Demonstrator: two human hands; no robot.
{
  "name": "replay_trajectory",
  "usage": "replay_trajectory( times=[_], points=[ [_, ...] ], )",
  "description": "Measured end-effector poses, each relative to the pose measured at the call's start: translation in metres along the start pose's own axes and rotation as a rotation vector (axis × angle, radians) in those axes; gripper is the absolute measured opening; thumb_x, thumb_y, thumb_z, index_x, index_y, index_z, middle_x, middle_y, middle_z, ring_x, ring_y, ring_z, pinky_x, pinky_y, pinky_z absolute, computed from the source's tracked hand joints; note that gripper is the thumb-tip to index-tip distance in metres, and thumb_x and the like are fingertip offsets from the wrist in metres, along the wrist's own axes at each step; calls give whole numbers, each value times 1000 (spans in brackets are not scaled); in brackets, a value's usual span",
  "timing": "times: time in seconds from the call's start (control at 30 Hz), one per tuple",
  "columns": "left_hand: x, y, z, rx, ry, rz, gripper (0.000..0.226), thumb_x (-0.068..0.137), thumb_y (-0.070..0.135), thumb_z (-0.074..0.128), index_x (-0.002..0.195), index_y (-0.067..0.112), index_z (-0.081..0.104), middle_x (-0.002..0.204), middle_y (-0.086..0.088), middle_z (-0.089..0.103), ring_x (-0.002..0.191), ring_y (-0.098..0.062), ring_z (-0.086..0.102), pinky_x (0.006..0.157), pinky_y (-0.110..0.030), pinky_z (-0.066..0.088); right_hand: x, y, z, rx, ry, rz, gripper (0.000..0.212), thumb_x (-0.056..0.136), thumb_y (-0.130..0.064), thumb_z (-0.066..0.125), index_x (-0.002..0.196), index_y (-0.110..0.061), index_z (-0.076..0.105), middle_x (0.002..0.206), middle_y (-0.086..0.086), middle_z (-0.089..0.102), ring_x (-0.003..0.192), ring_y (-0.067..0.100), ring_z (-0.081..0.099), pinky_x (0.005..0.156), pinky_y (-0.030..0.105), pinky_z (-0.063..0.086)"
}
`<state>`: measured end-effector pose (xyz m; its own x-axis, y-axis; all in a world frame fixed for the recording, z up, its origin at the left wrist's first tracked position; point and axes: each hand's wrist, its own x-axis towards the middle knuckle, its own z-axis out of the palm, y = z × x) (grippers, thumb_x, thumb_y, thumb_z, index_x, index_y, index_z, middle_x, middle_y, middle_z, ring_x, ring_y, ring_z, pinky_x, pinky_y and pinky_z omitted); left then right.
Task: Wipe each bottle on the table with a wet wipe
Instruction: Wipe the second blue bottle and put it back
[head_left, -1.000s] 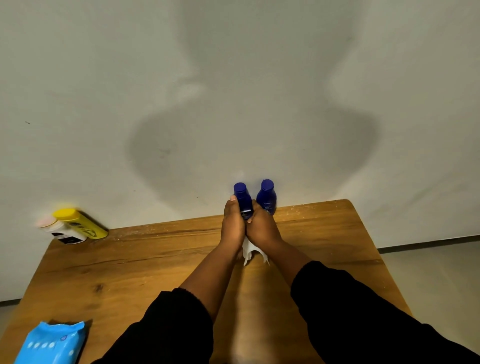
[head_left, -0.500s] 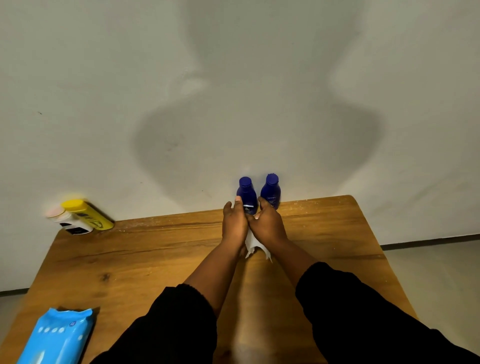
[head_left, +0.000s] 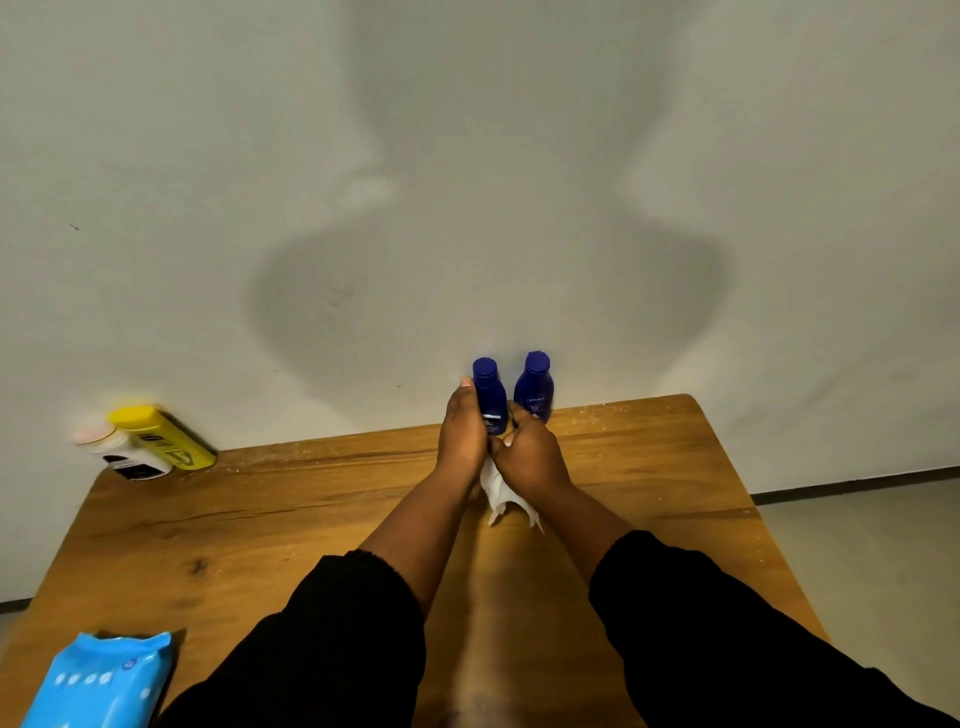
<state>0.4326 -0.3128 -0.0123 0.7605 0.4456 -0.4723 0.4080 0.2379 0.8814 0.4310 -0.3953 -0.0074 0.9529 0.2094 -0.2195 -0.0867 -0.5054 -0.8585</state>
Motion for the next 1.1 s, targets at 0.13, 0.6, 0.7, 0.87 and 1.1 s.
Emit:
replay_trajectory(
  times=[0.13,0.6,0.7,0.87,1.1],
  points=[
    [0,-2,2,-14,-15,-10,42,100,56,31,116,28,58,116,-7,69,106,-23,65,103,-48,48,4,2,4,-25,3,15,47,93,-13,56,138,-16,43,120,9,63,109,26,60,90,31,45],
    [-11,3,4,-18,-4,7,54,99,58,30,128,22,60,118,-5,69,107,-21,66,104,-46,47,4,-2,7,-15,12,31,48,94,-15,56,140,-15,40,124,12,61,110,27,59,89,30,44],
    [-12,5,4,-16,-12,1,53,99,58,30,125,23,60,116,-6,70,106,-21,66,103,-46,48,3,-2,6,-29,4,25,48,94,-15,56,140,-15,41,124,11,62,110,27,59,87,28,43],
    [-13,5,5,-22,-8,-19,56,97,61,31,128,24,59,116,-6,70,106,-23,67,102,-49,49,1,-1,7,-26,4,30,48,94,-15,56,139,-15,42,125,11,61,111,26,59,91,29,44],
    [-12,1,7,26,29,5,61,93,64,28,129,25,57,119,-4,68,107,-21,65,101,-48,50,3,1,6,-14,8,44,44,93,-13,56,136,-15,45,124,10,62,110,26,59,91,30,45]
  ],
)
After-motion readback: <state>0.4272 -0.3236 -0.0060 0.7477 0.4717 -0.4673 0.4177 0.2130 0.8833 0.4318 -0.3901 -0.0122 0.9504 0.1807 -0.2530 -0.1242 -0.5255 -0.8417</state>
